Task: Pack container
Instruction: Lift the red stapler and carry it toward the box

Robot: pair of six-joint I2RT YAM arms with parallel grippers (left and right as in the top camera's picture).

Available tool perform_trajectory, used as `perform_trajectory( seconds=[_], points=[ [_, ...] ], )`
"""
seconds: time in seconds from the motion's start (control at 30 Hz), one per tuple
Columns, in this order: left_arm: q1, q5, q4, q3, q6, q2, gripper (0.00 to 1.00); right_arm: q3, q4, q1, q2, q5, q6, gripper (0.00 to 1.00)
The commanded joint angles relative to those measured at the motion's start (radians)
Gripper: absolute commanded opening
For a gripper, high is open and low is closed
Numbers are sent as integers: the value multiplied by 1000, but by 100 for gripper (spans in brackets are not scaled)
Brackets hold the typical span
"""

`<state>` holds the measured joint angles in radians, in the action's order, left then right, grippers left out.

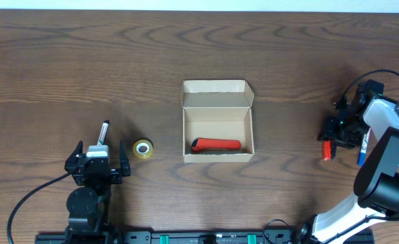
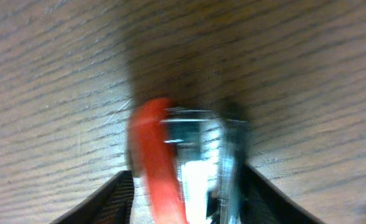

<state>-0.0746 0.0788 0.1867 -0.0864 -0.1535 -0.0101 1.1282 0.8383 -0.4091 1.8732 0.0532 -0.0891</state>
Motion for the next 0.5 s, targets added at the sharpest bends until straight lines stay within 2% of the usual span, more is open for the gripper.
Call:
perform_trajectory(
  seconds=[0.0,0.03,0.1,0.33,0.47],
  points=[
    [3,3,10,28,12,6,95,-14,-2,-4,-13,8,2,25],
    [3,3,10,28,12,6,95,-15,-2,-3,-13,8,2,15],
    [3,3,10,28,12,6,95,-15,-2,-2,-13,9,2,1],
    [3,3,10,28,12,6,95,-6,0,42,-35,121,5,2],
    [3,3,10,28,12,6,95,39,10,138,-148,142,5,1]
  ],
)
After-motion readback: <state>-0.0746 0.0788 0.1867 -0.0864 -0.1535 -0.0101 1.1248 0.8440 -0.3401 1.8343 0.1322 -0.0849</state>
